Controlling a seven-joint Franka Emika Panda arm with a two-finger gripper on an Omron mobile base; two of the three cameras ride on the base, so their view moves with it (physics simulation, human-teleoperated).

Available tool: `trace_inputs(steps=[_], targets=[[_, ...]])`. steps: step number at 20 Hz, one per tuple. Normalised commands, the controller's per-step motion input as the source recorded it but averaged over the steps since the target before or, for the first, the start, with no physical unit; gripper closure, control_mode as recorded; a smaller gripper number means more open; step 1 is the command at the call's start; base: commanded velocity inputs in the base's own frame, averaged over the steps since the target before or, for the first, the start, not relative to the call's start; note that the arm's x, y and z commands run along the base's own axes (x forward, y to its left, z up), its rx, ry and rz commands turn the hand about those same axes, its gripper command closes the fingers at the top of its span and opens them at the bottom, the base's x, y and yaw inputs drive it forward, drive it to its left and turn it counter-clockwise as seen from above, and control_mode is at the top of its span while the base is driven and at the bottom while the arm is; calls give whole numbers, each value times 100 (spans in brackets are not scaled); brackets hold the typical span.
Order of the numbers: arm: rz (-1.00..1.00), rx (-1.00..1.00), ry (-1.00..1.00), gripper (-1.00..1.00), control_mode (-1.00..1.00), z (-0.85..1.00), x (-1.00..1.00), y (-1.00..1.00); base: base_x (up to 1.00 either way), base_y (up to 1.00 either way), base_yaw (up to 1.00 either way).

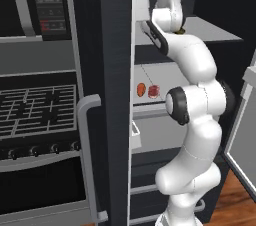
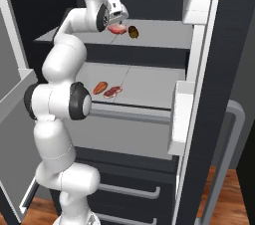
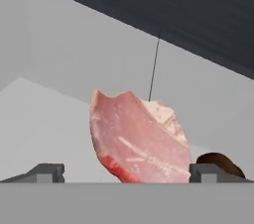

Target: Place one sweet potato and one steak in each tupperware on the nearby counter, to pack two identical lunches.

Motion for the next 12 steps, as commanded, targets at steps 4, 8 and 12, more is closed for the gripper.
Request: trace_inputs(steps=[4,8,12], targets=[[23,-1,0,-100,-100,3,-13,0,0,0,0],[22,0,0,-100,-100,-1,0,-10,0,0,0],[19,-1,1,-100,-100,-13,9,-9,0,0,0]])
